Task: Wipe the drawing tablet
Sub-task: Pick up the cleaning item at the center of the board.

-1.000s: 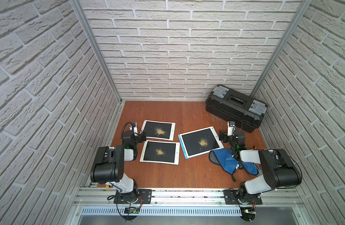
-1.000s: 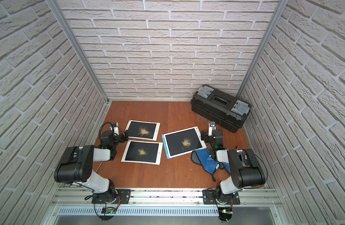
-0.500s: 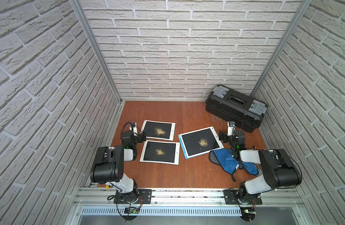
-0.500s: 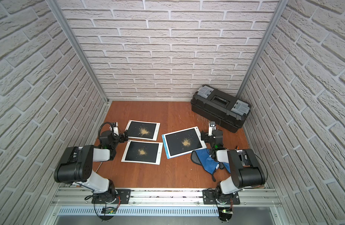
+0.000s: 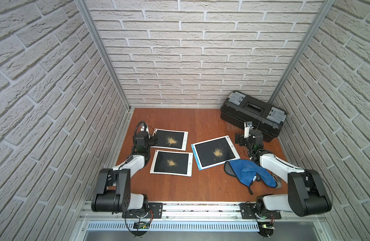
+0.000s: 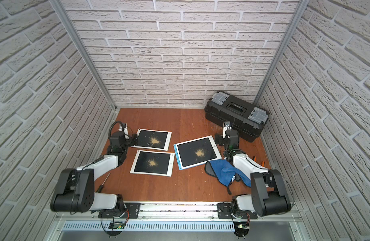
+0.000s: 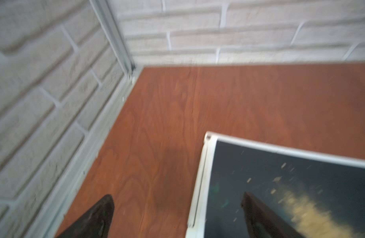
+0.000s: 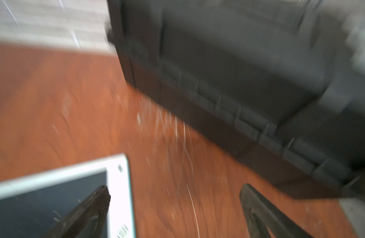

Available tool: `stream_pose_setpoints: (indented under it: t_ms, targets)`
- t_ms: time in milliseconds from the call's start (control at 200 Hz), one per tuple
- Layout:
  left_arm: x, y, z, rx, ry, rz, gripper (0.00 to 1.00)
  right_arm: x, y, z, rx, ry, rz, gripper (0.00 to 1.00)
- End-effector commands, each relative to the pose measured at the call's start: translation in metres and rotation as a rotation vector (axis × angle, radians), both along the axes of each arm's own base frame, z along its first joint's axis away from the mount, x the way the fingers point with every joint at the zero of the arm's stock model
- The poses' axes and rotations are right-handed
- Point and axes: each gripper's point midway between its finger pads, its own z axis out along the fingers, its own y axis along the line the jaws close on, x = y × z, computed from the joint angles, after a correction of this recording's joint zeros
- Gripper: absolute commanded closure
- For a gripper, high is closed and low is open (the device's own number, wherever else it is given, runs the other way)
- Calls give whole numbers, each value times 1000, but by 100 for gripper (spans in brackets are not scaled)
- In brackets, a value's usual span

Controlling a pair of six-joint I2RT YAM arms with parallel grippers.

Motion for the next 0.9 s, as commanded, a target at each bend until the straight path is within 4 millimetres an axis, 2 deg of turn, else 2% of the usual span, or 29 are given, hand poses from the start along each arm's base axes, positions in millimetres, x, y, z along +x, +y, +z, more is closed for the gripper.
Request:
stream_pose_setpoints:
  t_ms: [0, 60, 110, 200, 265, 385, 465, 610, 695, 815, 895]
  targets:
    - [-21, -10, 40, -29, 25, 67, 2, -25, 6, 42, 71, 121, -90, 0]
    - [-30, -25, 47, -143, 36, 39, 2, -34, 31, 51, 57, 173, -4, 0]
    - [-37, -40, 48, -248, 47, -25, 2, -42, 46, 47, 91, 221, 37, 0]
    - [-47, -68, 45, -395, 49, -144, 2, -61, 37, 26, 185, 304, -94, 0]
    - [-53, -78, 42, -458, 57, -177, 2, -72, 41, 10, 198, 353, -72, 0]
    - [-64, -81, 27, -551, 72, -148, 2, -91, 51, -13, 245, 400, -8, 0]
    - [-72, -85, 23, -594, 83, -166, 2, -103, 58, -24, 278, 444, 22, 4]
    - [-90, -98, 20, -630, 167, -203, 2, -135, 49, -45, 302, 525, -40, 5]
    - [-100, -104, 11, -608, 232, -204, 2, -153, 49, -57, 338, 544, -49, 5]
    - [-111, -117, -1, -630, 276, -220, 2, -173, 54, -75, 357, 580, -15, 14]
    - [-119, -121, -2, -635, 261, -224, 2, -183, 55, -88, 324, 611, -11, 21]
